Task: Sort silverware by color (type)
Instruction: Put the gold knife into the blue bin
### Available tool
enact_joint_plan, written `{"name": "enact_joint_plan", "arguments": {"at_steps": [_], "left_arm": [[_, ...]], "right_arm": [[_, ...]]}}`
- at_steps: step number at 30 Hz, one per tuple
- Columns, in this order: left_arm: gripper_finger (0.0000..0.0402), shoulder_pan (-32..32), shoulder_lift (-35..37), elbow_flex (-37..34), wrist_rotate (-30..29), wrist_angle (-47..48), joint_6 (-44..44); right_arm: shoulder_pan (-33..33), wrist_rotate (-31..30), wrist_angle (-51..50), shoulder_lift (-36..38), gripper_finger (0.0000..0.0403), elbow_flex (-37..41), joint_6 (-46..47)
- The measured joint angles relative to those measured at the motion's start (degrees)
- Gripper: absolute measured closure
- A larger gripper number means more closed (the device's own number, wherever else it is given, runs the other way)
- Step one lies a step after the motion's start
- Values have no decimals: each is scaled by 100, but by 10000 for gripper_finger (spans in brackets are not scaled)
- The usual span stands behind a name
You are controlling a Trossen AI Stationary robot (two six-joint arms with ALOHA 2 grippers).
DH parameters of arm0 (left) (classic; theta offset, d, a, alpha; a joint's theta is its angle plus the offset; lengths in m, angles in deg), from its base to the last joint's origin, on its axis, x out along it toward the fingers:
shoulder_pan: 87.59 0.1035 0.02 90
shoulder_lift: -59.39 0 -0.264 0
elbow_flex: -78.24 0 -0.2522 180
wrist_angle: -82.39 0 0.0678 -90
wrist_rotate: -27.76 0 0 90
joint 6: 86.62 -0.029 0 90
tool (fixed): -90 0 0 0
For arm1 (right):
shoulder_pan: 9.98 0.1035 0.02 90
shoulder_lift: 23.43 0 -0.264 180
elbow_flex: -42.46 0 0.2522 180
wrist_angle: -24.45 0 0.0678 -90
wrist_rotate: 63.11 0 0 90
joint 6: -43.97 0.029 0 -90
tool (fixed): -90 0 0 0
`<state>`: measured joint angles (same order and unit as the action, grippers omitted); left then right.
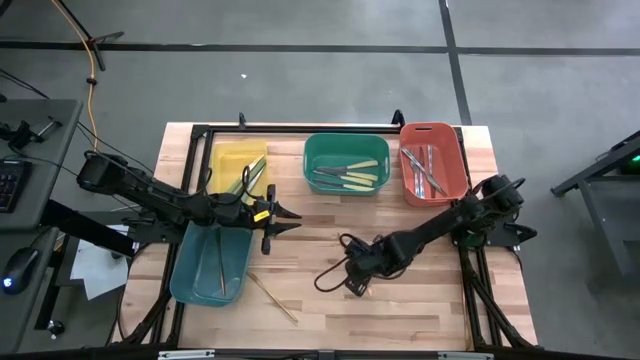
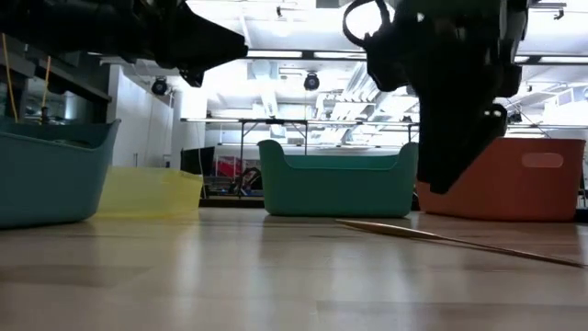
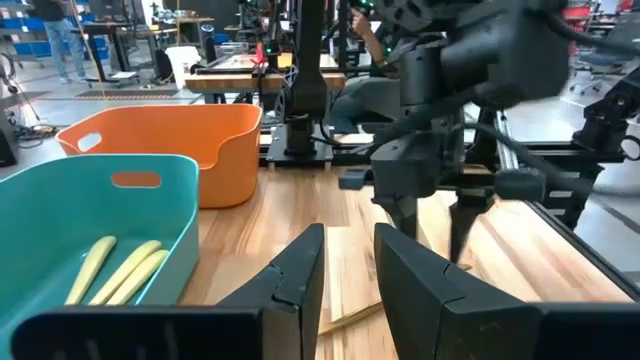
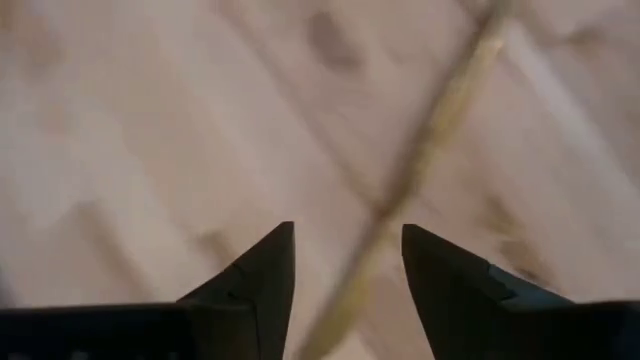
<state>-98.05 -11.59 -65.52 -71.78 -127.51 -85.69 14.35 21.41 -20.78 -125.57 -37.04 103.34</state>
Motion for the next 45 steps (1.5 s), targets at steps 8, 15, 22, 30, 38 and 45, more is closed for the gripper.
{"name": "enact_joint_plan", "arguments": {"at_steps": [8,15,22,30,38,45], "left_arm": [[319,-2,0,0,0,5,40],[319,-7,0,0,73,49,202],[319,-11,0,0,203,48,201],[319,-7,0,0,203,40,197],[319,-7,0,0,210,46,199],[319,-7,0,0,210,47,194]], "right_arm": [[16,-311,-1705,-959,240,-1283,106],[-6,-327,-1784,-1295,240,-1486,111],[-234,-73,-1912,-1456,241,-1481,73],[-517,651,-1808,-1495,249,-1481,-125],[-671,1017,-1753,-1706,299,-1499,-278],[-674,986,-1805,-1728,377,-1499,-588]]}}
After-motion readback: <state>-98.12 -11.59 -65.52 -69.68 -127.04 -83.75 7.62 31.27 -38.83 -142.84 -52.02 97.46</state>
